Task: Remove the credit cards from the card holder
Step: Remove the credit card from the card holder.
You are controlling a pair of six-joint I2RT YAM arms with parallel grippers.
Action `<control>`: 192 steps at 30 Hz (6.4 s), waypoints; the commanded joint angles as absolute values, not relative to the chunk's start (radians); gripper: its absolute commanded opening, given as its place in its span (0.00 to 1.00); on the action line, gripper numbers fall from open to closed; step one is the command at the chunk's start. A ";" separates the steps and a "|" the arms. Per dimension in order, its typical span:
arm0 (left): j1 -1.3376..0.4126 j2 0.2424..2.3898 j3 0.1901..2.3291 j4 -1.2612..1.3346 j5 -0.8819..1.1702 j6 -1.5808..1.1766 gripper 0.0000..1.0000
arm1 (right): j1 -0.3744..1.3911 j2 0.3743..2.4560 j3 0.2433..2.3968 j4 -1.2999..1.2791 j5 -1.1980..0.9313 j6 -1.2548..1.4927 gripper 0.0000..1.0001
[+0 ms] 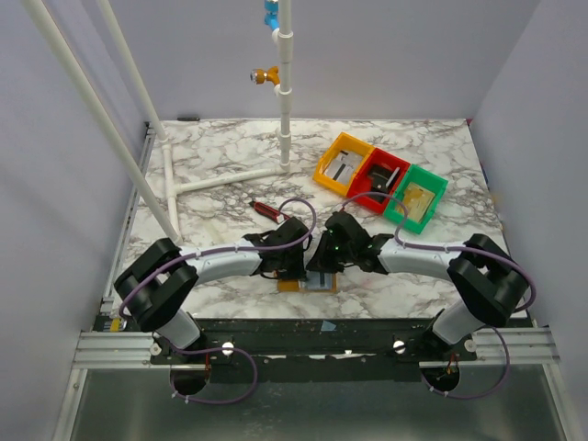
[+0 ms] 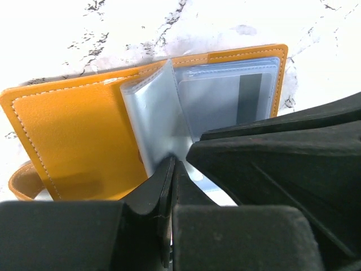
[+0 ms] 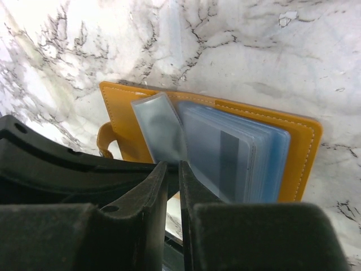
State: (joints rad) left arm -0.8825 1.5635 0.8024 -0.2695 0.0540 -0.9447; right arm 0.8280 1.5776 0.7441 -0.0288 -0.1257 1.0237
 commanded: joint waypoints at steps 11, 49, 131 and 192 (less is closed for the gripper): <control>-0.845 1.463 0.762 -0.321 -0.041 -0.947 0.00 | 0.820 1.556 0.734 -0.101 -0.030 0.995 0.21; -0.759 1.318 0.770 -0.441 -0.083 -0.885 0.00 | 0.892 1.764 0.988 -0.072 -0.069 0.881 0.14; -0.868 1.517 0.741 -0.344 0.008 -1.000 0.00 | 0.861 1.442 0.734 -0.335 0.216 0.881 0.41; -0.862 1.500 0.744 -0.344 0.008 -0.986 0.00 | 0.861 1.473 0.790 -0.091 -0.193 0.945 0.53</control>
State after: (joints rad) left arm -0.8661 1.5074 0.7444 -0.2874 0.0238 -1.0080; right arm 0.8562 1.4551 0.7513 -0.1452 -0.1398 0.9333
